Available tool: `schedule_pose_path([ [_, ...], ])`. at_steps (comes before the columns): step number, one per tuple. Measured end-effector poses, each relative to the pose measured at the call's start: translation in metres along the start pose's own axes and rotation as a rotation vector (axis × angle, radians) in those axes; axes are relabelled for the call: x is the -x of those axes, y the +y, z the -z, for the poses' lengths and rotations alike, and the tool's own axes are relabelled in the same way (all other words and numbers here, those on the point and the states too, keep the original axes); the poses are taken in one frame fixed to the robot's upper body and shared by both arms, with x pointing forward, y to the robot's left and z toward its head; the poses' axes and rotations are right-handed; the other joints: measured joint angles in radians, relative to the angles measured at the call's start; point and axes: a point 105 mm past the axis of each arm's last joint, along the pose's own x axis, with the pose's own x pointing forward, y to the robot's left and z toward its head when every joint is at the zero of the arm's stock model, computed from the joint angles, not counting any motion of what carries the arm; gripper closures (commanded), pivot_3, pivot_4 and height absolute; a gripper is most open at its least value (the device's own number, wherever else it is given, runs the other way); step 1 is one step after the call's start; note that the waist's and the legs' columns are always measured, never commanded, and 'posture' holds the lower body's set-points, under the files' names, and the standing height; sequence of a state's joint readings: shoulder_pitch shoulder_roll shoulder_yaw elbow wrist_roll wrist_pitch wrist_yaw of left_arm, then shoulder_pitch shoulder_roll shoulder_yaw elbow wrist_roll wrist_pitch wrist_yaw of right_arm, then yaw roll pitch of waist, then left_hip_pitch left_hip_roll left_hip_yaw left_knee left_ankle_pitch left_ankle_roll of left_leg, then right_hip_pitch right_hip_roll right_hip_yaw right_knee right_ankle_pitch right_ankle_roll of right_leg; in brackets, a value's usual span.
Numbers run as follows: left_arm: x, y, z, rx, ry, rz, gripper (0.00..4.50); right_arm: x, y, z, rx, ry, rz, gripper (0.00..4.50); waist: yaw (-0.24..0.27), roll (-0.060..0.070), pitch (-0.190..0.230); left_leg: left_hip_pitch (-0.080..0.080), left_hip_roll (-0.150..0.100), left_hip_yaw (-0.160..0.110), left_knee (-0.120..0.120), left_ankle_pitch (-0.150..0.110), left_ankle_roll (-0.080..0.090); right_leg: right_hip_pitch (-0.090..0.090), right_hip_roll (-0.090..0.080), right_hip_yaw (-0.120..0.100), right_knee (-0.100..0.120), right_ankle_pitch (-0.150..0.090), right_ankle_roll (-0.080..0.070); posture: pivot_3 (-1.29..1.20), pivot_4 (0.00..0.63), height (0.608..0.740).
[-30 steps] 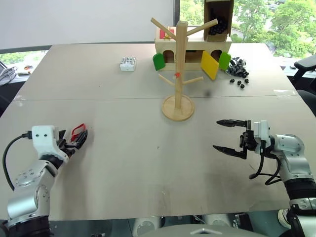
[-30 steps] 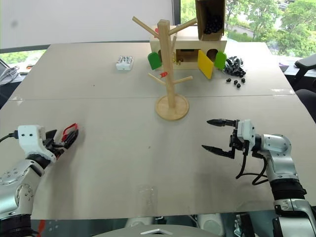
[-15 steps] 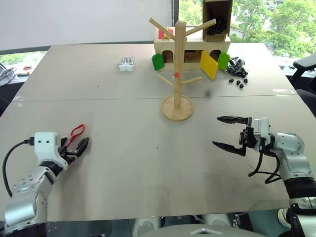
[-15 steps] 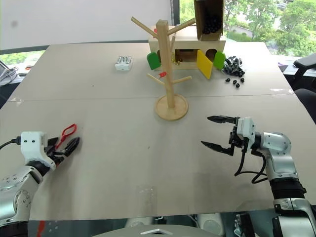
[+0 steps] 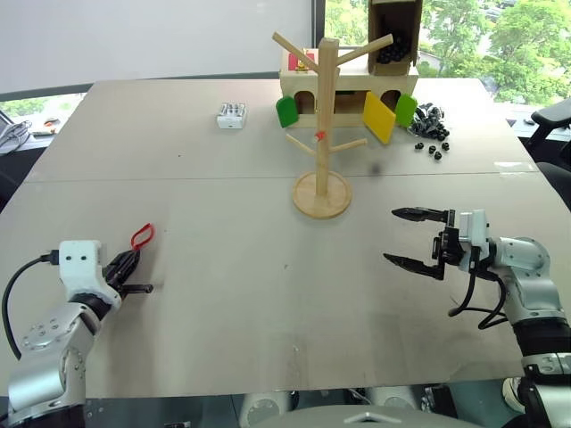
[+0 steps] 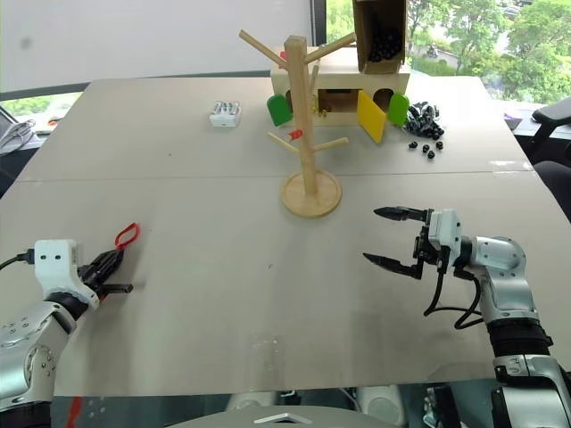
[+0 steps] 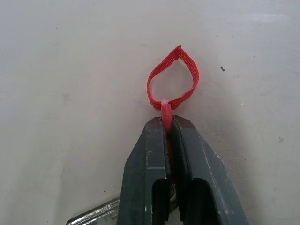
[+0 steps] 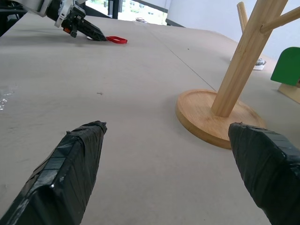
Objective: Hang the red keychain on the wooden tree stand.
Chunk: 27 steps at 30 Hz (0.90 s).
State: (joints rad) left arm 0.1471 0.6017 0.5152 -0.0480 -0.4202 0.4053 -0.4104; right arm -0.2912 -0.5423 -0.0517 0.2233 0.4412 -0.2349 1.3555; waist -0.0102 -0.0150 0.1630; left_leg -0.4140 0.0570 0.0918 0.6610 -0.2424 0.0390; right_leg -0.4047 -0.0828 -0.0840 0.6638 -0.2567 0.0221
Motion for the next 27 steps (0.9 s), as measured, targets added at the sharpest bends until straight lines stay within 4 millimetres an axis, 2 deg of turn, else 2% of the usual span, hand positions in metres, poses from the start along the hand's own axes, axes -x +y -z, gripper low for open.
schedule_pose_path([
  [3, -0.003, -0.017, -0.006, 0.025, -0.047, 0.034, 4.41, 0.007, 0.000, -0.001, -0.034, 0.011, 0.005, 0.00, 0.005, 0.000, 0.000, -0.001, -0.001, 0.000, 0.000, 0.000, 0.000, 0.000, -0.003, 0.000, 0.000, 0.000, 0.000, 0.00, 0.150, 0.740],
  [6, -0.007, -0.045, -0.027, 0.028, -0.140, 0.097, 4.41, 0.015, -0.003, -0.008, -0.053, 0.015, 0.017, 0.00, 0.013, 0.000, 0.000, -0.002, -0.001, -0.002, 0.002, 0.000, 0.000, 0.001, -0.004, 0.000, 0.000, 0.001, 0.000, 0.00, 0.150, 0.740],
  [8, -0.009, -0.089, -0.066, 0.003, -0.288, 0.201, 4.41, 0.024, -0.011, -0.023, -0.075, 0.016, 0.040, 0.00, 0.027, 0.001, 0.002, -0.003, -0.002, -0.002, 0.004, 0.000, 0.000, 0.002, -0.004, 0.000, 0.000, 0.003, 0.000, 0.00, 0.150, 0.740],
  [9, -0.007, -0.105, -0.079, -0.013, -0.338, 0.245, 4.41, 0.025, -0.015, -0.030, -0.067, 0.009, 0.048, 0.00, 0.029, 0.001, 0.002, -0.003, -0.002, -0.003, 0.005, 0.000, 0.000, 0.002, -0.004, 0.000, 0.000, 0.003, 0.000, 0.00, 0.150, 0.740],
  [10, -0.002, -0.129, -0.098, -0.038, -0.415, 0.316, 4.41, 0.025, -0.020, -0.044, -0.048, -0.009, 0.053, 0.00, 0.029, 0.001, 0.002, -0.002, -0.002, -0.003, 0.006, 0.000, 0.000, 0.003, -0.003, 0.000, 0.000, 0.003, 0.000, 0.00, 0.150, 0.740],
  [11, 0.009, -0.160, -0.125, -0.056, -0.527, 0.404, 4.41, 0.027, -0.027, -0.067, -0.026, -0.039, 0.068, 0.00, 0.025, 0.000, 0.002, 0.000, -0.002, -0.003, 0.006, 0.000, 0.001, 0.005, -0.002, 0.001, -0.001, 0.003, 0.000, 0.00, 0.150, 0.740],
  [15, 0.017, -0.194, -0.140, -0.026, -0.591, 0.486, 4.41, 0.033, -0.035, -0.089, -0.070, -0.063, 0.110, 0.00, 0.024, 0.001, 0.002, -0.001, -0.001, -0.004, 0.005, 0.000, 0.001, 0.004, 0.002, 0.002, -0.001, 0.003, 0.000, 0.00, 0.150, 0.740],
  [17, 0.022, -0.221, -0.152, 0.003, -0.637, 0.556, 4.41, 0.035, -0.041, -0.104, -0.094, -0.072, 0.132, 0.00, 0.027, 0.001, 0.002, -0.002, -0.002, -0.004, 0.006, 0.000, 0.001, 0.004, 0.002, 0.002, -0.001, 0.003, 0.000, 0.00, 0.150, 0.740],
  [19, 0.029, -0.237, -0.161, 0.007, -0.677, 0.607, 4.41, 0.037, -0.045, -0.120, -0.060, -0.079, 0.139, 0.00, 0.027, 0.001, 0.002, -0.002, -0.002, -0.004, 0.006, 0.000, 0.001, 0.004, 0.003, 0.001, -0.001, 0.003, 0.000, 0.00, 0.150, 0.740],
  [21, 0.031, -0.242, -0.165, 0.018, -0.697, 0.620, 4.41, 0.040, -0.047, -0.125, -0.047, -0.073, 0.153, 0.00, 0.027, 0.000, 0.003, -0.002, -0.002, -0.004, 0.007, 0.000, 0.001, 0.004, 0.003, 0.000, -0.001, 0.003, 0.000, 0.00, 0.150, 0.740],
  [27, 0.025, -0.259, -0.167, 0.033, -0.709, 0.661, 4.41, 0.045, -0.047, -0.120, -0.066, -0.052, 0.179, 0.00, 0.027, 0.000, 0.003, -0.001, -0.003, -0.004, 0.007, 0.000, 0.001, 0.004, 0.003, -0.001, -0.001, 0.003, 0.000, 0.00, 0.150, 0.740],
])
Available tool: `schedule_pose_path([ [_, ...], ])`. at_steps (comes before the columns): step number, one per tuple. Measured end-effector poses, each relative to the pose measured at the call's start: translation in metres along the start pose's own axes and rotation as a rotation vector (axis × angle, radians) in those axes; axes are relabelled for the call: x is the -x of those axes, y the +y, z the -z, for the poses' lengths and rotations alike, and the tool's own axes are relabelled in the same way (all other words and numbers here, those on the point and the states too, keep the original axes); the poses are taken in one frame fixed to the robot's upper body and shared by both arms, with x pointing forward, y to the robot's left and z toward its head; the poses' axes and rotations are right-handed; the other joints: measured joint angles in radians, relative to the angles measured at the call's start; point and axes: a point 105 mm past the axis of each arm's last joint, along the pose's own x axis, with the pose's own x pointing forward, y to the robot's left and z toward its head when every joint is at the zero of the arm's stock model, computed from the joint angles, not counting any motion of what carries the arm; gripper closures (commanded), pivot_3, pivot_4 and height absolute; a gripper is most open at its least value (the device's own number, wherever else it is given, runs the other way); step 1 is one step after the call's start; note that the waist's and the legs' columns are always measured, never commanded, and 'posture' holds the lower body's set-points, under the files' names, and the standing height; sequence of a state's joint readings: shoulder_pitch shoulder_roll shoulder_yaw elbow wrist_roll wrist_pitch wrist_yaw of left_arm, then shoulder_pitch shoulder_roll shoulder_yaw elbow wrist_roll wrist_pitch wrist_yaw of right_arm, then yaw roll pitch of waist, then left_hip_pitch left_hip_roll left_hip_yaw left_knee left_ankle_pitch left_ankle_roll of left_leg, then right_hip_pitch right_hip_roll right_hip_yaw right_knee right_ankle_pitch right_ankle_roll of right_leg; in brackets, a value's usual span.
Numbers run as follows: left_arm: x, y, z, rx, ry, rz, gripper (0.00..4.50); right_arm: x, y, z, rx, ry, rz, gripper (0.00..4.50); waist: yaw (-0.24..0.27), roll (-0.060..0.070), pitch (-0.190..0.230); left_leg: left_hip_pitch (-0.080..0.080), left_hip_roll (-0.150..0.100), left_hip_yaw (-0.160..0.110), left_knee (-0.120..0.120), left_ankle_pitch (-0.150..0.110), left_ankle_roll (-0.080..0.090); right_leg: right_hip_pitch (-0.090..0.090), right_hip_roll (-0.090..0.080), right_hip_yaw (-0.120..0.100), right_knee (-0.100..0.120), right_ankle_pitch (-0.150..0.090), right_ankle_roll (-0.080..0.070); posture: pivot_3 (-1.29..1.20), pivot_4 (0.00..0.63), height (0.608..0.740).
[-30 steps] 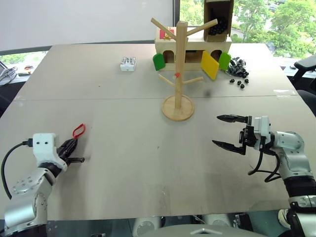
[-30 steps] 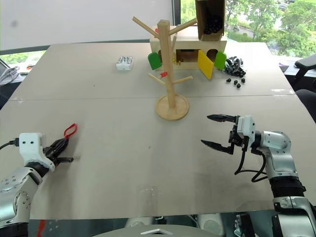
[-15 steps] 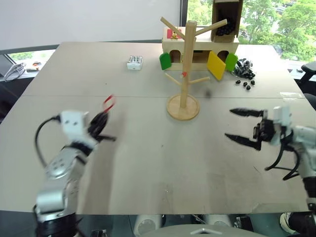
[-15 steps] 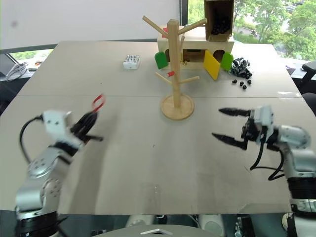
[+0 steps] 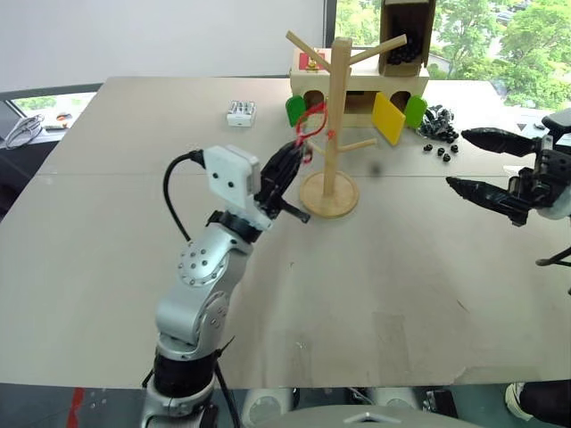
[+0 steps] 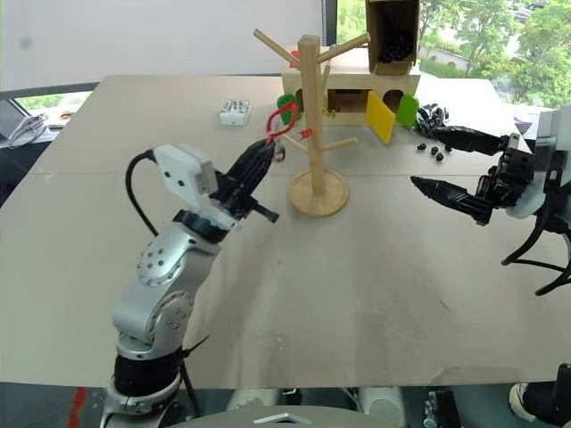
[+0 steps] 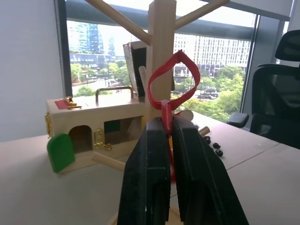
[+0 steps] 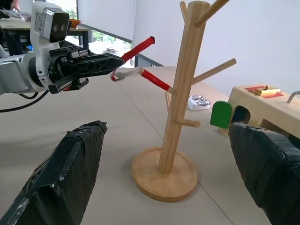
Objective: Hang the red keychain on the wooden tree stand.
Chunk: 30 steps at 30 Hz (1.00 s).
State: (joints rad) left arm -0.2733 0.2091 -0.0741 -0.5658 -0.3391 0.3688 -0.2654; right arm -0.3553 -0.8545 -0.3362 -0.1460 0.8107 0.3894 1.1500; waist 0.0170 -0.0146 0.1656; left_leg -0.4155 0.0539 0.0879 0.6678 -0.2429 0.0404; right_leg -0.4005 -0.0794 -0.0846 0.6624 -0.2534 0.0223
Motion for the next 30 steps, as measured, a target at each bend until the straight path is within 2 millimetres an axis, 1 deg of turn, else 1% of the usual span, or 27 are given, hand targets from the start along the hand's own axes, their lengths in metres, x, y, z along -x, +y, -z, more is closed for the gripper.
schedule_pose_path([
  [3, -0.002, -0.004, 0.008, 0.002, 0.019, 0.014, 4.41, 0.003, 0.002, 0.002, -0.005, 0.008, 0.006, 0.00, 0.000, 0.000, 0.000, 0.000, 0.000, 0.000, 0.000, 0.000, 0.000, 0.000, 0.000, 0.000, 0.000, 0.000, 0.000, 0.00, 0.150, 0.740],
  [7, -0.004, -0.009, 0.015, -0.013, 0.034, 0.034, 4.41, 0.003, 0.003, -0.003, 0.014, 0.004, 0.009, 0.00, -0.001, 0.000, 0.000, 0.000, 0.000, 0.000, 0.000, 0.000, 0.000, 0.000, 0.000, 0.000, 0.000, 0.000, 0.000, 0.00, 0.150, 0.740],
  [11, -0.004, -0.007, 0.022, -0.022, 0.053, 0.027, 4.41, 0.003, 0.002, -0.003, 0.013, 0.005, 0.016, 0.00, -0.001, 0.000, 0.000, 0.000, 0.001, 0.000, 0.000, 0.000, 0.000, 0.000, 0.000, 0.000, 0.000, 0.000, 0.000, 0.00, 0.150, 0.740],
  [13, -0.004, -0.007, 0.029, -0.025, 0.066, 0.016, 4.41, 0.003, 0.001, -0.002, 0.010, 0.008, 0.022, 0.00, 0.000, 0.000, 0.000, 0.000, 0.001, 0.000, 0.000, 0.000, 0.000, 0.000, 0.000, 0.000, 0.000, 0.000, 0.000, 0.00, 0.150, 0.740],
  [17, -0.006, 0.004, 0.044, -0.010, 0.102, -0.059, 4.41, 0.003, 0.000, -0.002, 0.016, 0.014, 0.029, 0.00, 0.000, 0.000, 0.000, 0.000, 0.001, 0.000, 0.000, 0.000, 0.000, 0.000, 0.000, 0.000, 0.000, 0.000, 0.000, 0.00, 0.150, 0.740],
  [23, -0.011, 0.004, 0.041, 0.005, 0.081, -0.085, 4.41, 0.003, 0.000, -0.002, 0.017, 0.017, 0.032, 0.00, 0.000, 0.000, 0.000, 0.000, 0.001, 0.000, 0.000, 0.000, 0.000, 0.000, 0.000, 0.000, 0.000, 0.000, 0.000, 0.00, 0.150, 0.740],
  [24, -0.012, 0.002, 0.041, 0.016, 0.074, -0.088, 3.78, 0.003, 0.000, -0.002, 0.018, 0.017, 0.033, 0.00, 0.000, 0.000, 0.000, 0.000, 0.001, 0.000, 0.000, 0.000, 0.000, 0.000, 0.000, 0.000, 0.000, 0.000, 0.000, 0.00, 0.150, 0.740],
  [25, -0.013, 0.002, 0.040, 0.017, 0.072, -0.090, 3.54, 0.003, 0.000, -0.002, 0.018, 0.017, 0.033, 0.00, 0.000, 0.000, 0.000, 0.000, 0.001, 0.000, 0.000, 0.000, 0.000, 0.000, 0.000, 0.000, 0.000, 0.000, 0.000, 0.00, 0.150, 0.740],
  [26, -0.014, 0.001, 0.039, 0.018, 0.065, -0.089, 3.06, 0.003, 0.000, -0.002, 0.018, 0.018, 0.034, 0.00, 0.000, 0.000, 0.000, 0.000, 0.001, 0.000, 0.000, 0.000, 0.000, 0.000, 0.000, 0.000, 0.000, 0.000, 0.000, 0.00, 0.150, 0.740],
  [28, -0.015, 0.001, 0.037, 0.015, 0.060, -0.088, 2.33, 0.003, 0.000, -0.002, 0.018, 0.018, 0.036, 0.00, 0.000, 0.000, 0.000, 0.000, 0.001, 0.000, 0.000, 0.000, 0.000, 0.000, 0.000, 0.000, 0.000, 0.000, 0.000, 0.00, 0.150, 0.740],
  [29, -0.016, 0.001, 0.037, 0.012, 0.059, -0.089, 1.90, 0.003, 0.000, -0.002, 0.017, 0.018, 0.037, 0.00, 0.000, 0.000, 0.000, 0.000, 0.001, 0.000, 0.000, 0.000, 0.000, 0.000, 0.000, 0.000, 0.000, 0.000, 0.000, 0.00, 0.150, 0.740],
  [30, -0.016, 0.001, 0.037, 0.010, 0.058, -0.089, 1.33, 0.003, 0.000, -0.001, 0.017, 0.018, 0.038, 0.00, 0.000, 0.000, 0.000, 0.000, 0.001, 0.000, 0.000, 0.000, 0.000, 0.000, 0.000, 0.000, 0.000, 0.000, 0.000, 0.00, 0.150, 0.740],
])
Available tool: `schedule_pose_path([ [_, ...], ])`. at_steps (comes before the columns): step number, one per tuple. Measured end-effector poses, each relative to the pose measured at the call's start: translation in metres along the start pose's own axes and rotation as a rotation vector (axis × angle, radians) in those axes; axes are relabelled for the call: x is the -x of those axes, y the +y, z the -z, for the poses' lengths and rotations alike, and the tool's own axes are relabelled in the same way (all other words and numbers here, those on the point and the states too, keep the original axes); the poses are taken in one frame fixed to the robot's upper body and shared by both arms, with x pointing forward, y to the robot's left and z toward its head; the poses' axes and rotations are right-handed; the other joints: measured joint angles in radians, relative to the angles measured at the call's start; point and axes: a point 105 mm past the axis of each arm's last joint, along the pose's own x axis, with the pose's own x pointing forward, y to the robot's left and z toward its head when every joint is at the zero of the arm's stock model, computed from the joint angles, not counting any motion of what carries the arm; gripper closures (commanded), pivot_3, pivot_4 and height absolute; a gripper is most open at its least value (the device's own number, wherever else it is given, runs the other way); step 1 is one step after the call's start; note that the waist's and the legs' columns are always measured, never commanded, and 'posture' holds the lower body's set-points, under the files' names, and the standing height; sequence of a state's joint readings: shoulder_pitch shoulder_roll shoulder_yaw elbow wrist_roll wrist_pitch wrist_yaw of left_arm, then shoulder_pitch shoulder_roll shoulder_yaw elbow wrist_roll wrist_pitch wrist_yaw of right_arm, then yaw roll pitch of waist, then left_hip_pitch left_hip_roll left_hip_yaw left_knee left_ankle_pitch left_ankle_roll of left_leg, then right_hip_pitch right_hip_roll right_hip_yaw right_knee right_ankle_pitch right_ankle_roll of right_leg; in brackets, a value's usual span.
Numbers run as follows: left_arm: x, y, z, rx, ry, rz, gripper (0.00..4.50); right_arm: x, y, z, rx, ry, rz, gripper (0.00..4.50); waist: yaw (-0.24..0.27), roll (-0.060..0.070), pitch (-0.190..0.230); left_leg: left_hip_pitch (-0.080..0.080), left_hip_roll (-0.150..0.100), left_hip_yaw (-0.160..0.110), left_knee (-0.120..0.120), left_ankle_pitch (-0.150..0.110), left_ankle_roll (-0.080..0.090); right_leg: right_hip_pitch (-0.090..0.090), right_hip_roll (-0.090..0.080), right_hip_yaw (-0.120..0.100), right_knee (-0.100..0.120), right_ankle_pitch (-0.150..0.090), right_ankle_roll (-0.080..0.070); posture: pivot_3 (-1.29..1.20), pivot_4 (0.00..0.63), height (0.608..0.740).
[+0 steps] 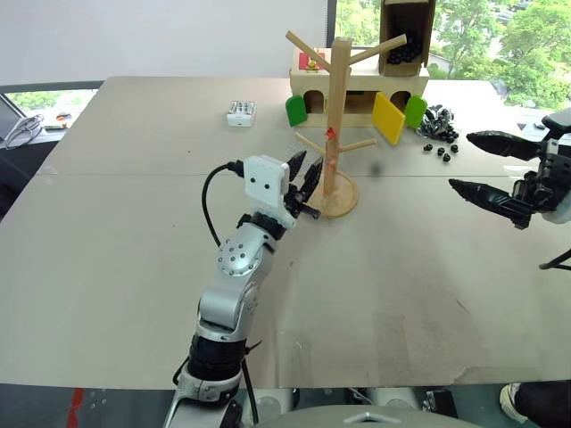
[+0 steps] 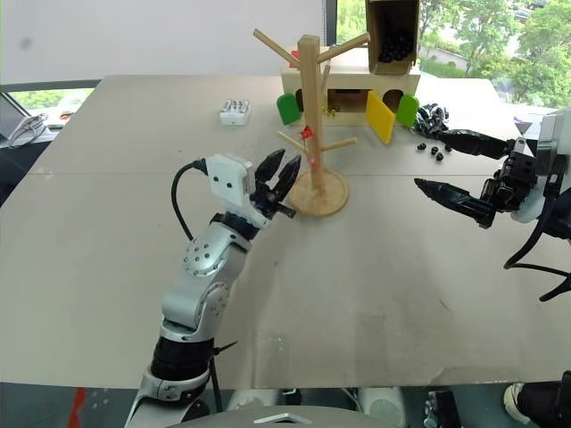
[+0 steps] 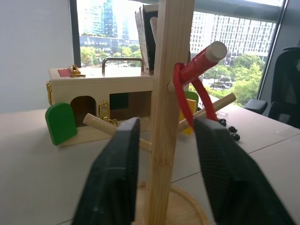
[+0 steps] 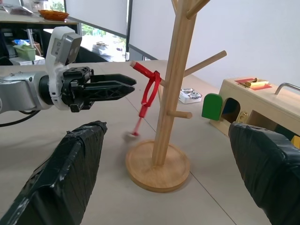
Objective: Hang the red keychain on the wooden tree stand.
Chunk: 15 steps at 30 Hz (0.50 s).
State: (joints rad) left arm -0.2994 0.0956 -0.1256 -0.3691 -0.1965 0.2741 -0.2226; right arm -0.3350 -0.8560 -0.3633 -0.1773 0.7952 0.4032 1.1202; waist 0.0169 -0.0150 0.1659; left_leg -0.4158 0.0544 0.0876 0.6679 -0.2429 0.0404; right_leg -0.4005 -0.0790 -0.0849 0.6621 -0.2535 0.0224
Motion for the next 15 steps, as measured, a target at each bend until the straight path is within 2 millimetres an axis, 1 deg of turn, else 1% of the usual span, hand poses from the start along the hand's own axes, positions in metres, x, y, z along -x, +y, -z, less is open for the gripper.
schedule_pose_path([
  [1, 0.000, 0.000, 0.000, 0.001, 0.000, 0.000, 0.81, 0.000, 0.000, 0.000, 0.000, 0.000, 0.004, 0.00, 0.000, 0.000, 0.000, 0.000, 0.000, 0.000, 0.000, 0.000, 0.000, 0.000, 0.000, 0.000, 0.000, 0.000, 0.000, 0.00, 0.150, 0.740],
  [2, 0.000, 0.001, 0.000, 0.002, 0.001, 0.000, 0.38, 0.000, -0.001, 0.001, -0.001, -0.002, 0.010, 0.00, 0.000, 0.000, 0.000, 0.000, 0.000, 0.000, 0.000, 0.000, 0.000, 0.000, 0.000, 0.000, 0.000, 0.000, 0.000, 0.00, 0.150, 0.740],
  [4, 0.003, 0.004, 0.003, 0.015, 0.011, -0.007, 0.38, -0.002, -0.003, 0.003, -0.002, -0.021, 0.041, 0.00, 0.000, 0.000, 0.000, 0.000, 0.000, 0.000, 0.000, 0.000, 0.000, 0.000, 0.000, 0.000, 0.000, 0.000, 0.000, 0.00, 0.150, 0.740],
  [6, 0.010, 0.014, 0.010, 0.034, 0.038, -0.045, 0.38, -0.004, -0.008, 0.008, -0.007, -0.050, 0.109, 0.00, -0.002, 0.000, 0.000, 0.000, 0.001, 0.000, 0.000, 0.000, 0.000, 0.000, 0.000, 0.000, 0.000, 0.000, 0.000, 0.00, 0.150, 0.740],
  [7, 0.015, 0.023, 0.018, 0.046, 0.068, -0.078, 0.38, -0.006, -0.012, 0.014, -0.010, -0.074, 0.173, 0.00, -0.003, 0.000, 0.000, 0.001, 0.001, 0.000, 0.000, 0.000, 0.000, 0.000, 0.001, 0.000, 0.000, 0.000, 0.000, 0.00, 0.150, 0.740],
  [8, 0.018, 0.029, 0.023, 0.052, 0.087, -0.099, 0.38, -0.007, -0.014, 0.019, -0.019, -0.079, 0.203, 0.00, -0.003, 0.000, 0.000, 0.000, 0.001, 0.000, 0.000, 0.000, 0.000, -0.001, 0.001, 0.000, 0.000, 0.000, 0.000, 0.00, 0.150, 0.740],
  [10, 0.029, 0.050, 0.037, 0.054, 0.139, -0.179, 0.38, -0.009, -0.023, 0.035, -0.019, -0.104, 0.334, 0.00, -0.002, 0.000, 0.000, 0.000, 0.001, 0.000, 0.000, 0.000, 0.000, -0.001, 0.002, 0.000, 0.000, 0.000, 0.000, 0.00, 0.150, 0.740],
  [11, 0.035, 0.062, 0.044, 0.049, 0.164, -0.226, 0.38, -0.012, -0.026, 0.049, -0.034, -0.115, 0.415, 0.00, -0.003, -0.001, -0.001, 0.001, 0.001, 0.000, 0.000, 0.000, -0.001, -0.001, 0.002, 0.000, 0.000, 0.000, 0.000, 0.00, 0.150, 0.740],
  [12, 0.040, 0.069, 0.049, 0.046, 0.180, -0.254, 0.38, -0.013, -0.027, 0.061, -0.054, -0.114, 0.468, 0.00, -0.003, -0.001, -0.001, 0.000, 0.001, 0.000, 0.000, 0.001, -0.001, -0.001, 0.002, 0.000, 0.001, 0.000, 0.000, 0.00, 0.150, 0.740],
  [13, 0.050, 0.085, 0.058, 0.040, 0.211, -0.319, 0.38, -0.014, -0.028, 0.091, -0.110, -0.096, 0.579, 0.00, -0.003, 0.000, -0.001, 0.000, 0.001, 0.001, 0.000, 0.002, -0.003, -0.001, 0.002, 0.000, 0.001, 0.000, 0.000, 0.00, 0.150, 0.740],
  [14, 0.054, 0.091, 0.061, 0.040, 0.222, -0.344, 0.38, -0.013, -0.028, 0.104, -0.135, -0.078, 0.623, 0.00, -0.003, 0.000, 0.000, 0.000, 0.001, 0.002, 0.000, 0.003, -0.004, -0.002, 0.002, 0.001, 0.001, 0.000, 0.000, 0.00, 0.150, 0.740],
  [15, 0.065, 0.102, 0.068, 0.033, 0.245, -0.397, 0.38, -0.011, -0.028, 0.130, -0.174, -0.034, 0.713, 0.00, -0.002, 0.000, 0.000, -0.001, 0.001, 0.002, 0.000, 0.003, -0.005, -0.002, 0.001, 0.001, 0.001, 0.000, 0.000, 0.00, 0.150, 0.740],
])
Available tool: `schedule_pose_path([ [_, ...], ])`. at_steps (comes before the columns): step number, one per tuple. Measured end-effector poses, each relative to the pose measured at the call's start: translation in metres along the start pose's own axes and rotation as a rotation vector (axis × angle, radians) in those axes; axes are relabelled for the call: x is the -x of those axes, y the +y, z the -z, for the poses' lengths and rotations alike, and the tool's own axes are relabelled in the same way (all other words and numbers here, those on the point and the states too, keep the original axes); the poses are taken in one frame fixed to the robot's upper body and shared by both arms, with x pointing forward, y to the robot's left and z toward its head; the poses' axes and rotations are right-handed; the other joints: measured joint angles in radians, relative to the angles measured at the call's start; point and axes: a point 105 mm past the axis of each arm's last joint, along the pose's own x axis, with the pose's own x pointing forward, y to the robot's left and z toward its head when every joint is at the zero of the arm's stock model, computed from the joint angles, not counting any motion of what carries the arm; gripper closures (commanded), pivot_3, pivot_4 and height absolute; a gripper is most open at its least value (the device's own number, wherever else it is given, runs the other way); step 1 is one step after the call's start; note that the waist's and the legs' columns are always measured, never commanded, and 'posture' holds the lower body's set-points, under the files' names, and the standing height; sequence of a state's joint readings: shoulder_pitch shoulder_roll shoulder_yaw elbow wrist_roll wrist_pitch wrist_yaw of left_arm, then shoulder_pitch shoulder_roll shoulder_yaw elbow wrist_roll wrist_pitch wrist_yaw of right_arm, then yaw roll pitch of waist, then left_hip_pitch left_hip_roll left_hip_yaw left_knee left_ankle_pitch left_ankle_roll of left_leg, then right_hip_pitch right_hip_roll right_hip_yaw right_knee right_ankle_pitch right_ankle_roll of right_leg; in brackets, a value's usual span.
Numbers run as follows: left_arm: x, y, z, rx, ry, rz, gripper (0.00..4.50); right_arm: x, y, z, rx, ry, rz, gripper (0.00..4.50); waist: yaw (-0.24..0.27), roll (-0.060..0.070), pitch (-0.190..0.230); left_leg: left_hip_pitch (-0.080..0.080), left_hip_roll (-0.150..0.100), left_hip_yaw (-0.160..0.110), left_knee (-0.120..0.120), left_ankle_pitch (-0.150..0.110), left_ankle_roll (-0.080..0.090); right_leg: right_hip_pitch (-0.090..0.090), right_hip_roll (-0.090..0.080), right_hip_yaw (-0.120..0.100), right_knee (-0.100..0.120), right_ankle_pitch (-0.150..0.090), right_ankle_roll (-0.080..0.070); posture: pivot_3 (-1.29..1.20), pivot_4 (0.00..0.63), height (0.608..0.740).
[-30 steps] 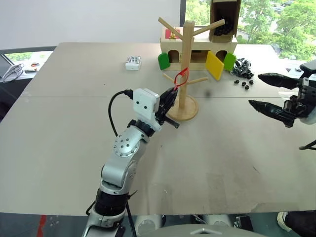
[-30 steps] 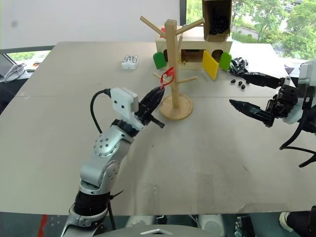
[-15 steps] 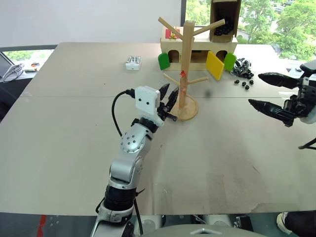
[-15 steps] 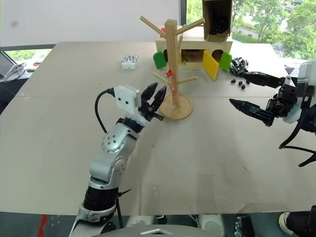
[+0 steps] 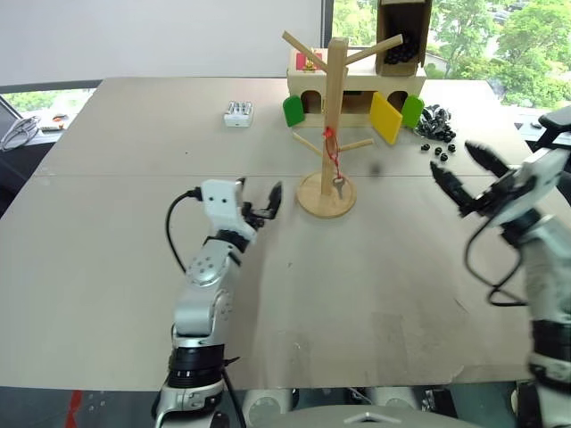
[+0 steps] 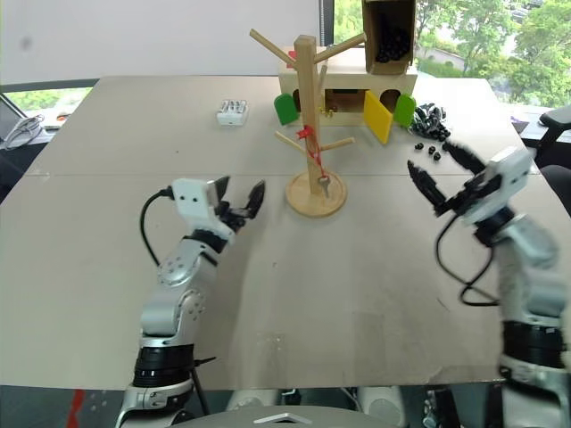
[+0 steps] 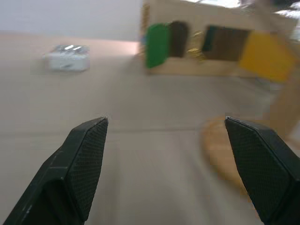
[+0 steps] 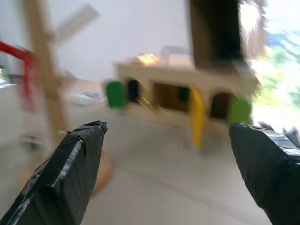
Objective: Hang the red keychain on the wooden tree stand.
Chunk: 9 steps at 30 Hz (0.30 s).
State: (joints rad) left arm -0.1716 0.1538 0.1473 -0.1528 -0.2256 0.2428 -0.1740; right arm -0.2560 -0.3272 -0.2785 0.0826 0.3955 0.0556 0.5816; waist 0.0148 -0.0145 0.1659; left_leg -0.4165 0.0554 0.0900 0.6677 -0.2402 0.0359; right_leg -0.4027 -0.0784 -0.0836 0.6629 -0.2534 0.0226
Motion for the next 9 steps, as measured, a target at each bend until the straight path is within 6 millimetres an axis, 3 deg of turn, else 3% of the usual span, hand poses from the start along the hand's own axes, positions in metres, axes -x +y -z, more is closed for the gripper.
schedule_pose_path([
  [4, 0.008, 0.019, 0.010, -0.007, 0.014, -0.080, 0.38, 0.004, -0.014, 0.024, 0.038, 0.024, 0.146, 0.00, 0.001, 0.001, 0.000, 0.000, 0.000, 0.001, 0.000, 0.000, 0.000, 0.000, -0.002, 0.001, -0.001, 0.001, 0.002, 0.00, 0.150, 0.740],
  [9, 0.016, 0.026, 0.016, -0.028, 0.004, -0.128, 0.38, 0.006, -0.024, 0.044, 0.047, 0.031, 0.252, 0.00, -0.004, 0.001, 0.000, 0.001, 0.001, 0.001, 0.000, 0.000, 0.000, 0.000, -0.001, 0.002, 0.000, 0.001, 0.002, 0.00, 0.150, 0.740],
])
